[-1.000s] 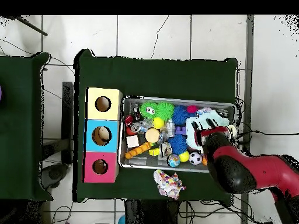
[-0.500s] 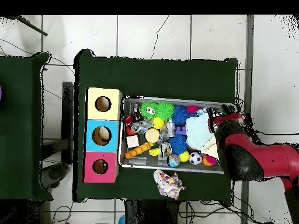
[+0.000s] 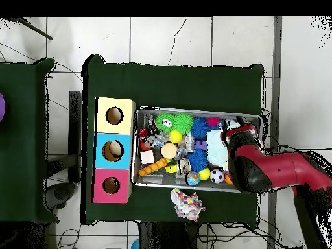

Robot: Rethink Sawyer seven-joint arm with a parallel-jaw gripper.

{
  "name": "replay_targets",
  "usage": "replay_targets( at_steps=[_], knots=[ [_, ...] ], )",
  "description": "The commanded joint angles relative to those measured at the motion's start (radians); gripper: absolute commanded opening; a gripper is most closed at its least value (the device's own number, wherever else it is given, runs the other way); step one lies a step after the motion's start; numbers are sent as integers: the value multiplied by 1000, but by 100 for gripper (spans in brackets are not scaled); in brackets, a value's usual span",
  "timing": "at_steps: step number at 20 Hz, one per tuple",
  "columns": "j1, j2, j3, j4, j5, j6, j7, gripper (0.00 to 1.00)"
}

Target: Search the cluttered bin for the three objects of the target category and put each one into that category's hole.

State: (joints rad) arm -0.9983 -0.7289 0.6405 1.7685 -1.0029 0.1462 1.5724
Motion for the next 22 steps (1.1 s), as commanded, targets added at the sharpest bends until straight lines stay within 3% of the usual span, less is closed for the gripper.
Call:
replay_targets(
  at_steps=[1, 8, 14, 22],
  knots=[
    [69, 99, -175, -56, -32, -83, 180, 100],
    [92, 169, -231, -34, 37, -147, 186, 100],
    [137, 268, -328, -85, 1, -194, 145, 100],
    [88, 322, -320, -87, -18, -155, 81, 100]
  ],
)
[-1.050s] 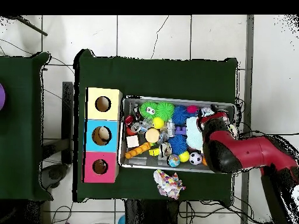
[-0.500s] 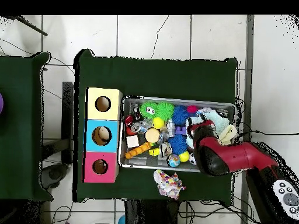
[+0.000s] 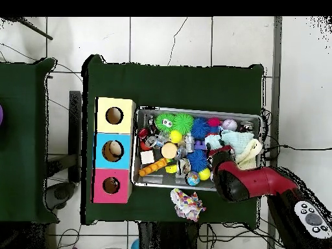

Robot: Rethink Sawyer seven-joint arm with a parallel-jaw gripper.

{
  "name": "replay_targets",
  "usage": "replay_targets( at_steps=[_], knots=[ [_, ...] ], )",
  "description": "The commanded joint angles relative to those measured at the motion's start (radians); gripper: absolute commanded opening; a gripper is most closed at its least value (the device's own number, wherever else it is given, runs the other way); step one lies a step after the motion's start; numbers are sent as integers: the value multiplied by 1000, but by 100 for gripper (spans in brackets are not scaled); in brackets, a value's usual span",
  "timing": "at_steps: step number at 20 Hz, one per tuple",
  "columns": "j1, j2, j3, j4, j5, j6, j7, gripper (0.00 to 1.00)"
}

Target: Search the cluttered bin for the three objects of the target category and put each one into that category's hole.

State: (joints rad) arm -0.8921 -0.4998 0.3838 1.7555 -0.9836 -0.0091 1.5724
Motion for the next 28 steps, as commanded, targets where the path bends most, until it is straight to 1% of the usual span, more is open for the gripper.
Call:
replay_targets(
  at_steps=[1, 3, 4, 7, 9, 10, 15, 17, 20, 22, 24, 26, 28],
  knots=[
    [-17, 102, -64, -82, -37, -5, 82, 100],
    [-24, 118, -57, -89, -45, -18, 77, 100],
    [-19, 118, -61, -92, -49, -8, 61, 0],
    [-33, 117, -46, -85, -58, -11, 50, 0],
    [-21, 108, -62, -79, -43, -21, 66, 0],
    [-24, 100, -57, -67, -41, -26, 68, 0],
    [-27, 40, -37, 15, 10, -9, 100, 0],
    [-37, 12, -18, 68, 37, -2, 119, 0],
    [-39, -46, 4, 173, 94, -9, 164, 0],
    [-23, -77, 8, 239, 141, -29, 205, 0],
    [15, -118, -5, 307, 198, -63, 251, 0],
    [48, -131, -17, 351, 255, -93, 286, 0],
    [88, -136, -41, 378, 310, -127, 313, 0]
  ],
)
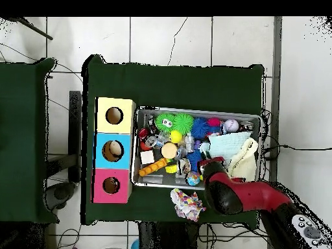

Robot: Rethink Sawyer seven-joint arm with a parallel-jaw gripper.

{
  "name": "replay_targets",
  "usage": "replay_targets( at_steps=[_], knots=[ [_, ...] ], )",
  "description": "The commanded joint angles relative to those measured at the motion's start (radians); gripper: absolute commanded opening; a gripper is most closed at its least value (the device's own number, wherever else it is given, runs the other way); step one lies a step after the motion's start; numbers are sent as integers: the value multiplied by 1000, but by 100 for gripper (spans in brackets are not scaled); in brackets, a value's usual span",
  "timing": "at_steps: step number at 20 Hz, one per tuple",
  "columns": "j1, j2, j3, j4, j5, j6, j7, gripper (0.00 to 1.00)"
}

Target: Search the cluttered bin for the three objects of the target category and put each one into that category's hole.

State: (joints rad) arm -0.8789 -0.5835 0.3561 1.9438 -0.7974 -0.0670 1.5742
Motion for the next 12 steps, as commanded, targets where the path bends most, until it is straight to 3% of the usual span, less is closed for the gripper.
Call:
replay_targets(
  at_steps=[1, 12],
  knots=[
    [92, -54, -23, 202, 150, -84, 321, 0],
    [253, -29, -106, 279, 354, -243, 346, 0]
  ],
)
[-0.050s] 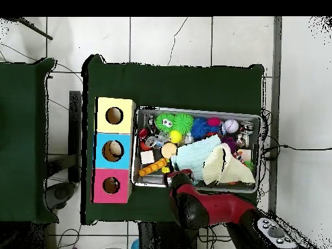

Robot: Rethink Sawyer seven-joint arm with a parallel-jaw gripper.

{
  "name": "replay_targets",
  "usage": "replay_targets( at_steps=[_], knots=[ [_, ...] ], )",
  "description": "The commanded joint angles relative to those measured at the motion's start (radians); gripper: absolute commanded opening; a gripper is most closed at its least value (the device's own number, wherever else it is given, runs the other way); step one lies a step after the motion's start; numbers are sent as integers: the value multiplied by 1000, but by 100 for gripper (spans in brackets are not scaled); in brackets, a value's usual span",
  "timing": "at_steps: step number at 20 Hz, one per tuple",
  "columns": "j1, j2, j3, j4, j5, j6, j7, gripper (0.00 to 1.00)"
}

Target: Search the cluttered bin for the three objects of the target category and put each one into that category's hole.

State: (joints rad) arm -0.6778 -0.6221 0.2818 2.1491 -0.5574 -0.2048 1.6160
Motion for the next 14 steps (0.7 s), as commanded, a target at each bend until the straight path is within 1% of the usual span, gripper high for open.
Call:
replay_targets(
  at_steps=[1, 7, 14],
  knots=[
    [63, 8, -33, 86, 129, -116, 310, 0],
    [135, 27, -48, 128, 206, -199, 339, 0],
    [188, 8, -26, 179, 275, -237, 377, 0]
  ],
)
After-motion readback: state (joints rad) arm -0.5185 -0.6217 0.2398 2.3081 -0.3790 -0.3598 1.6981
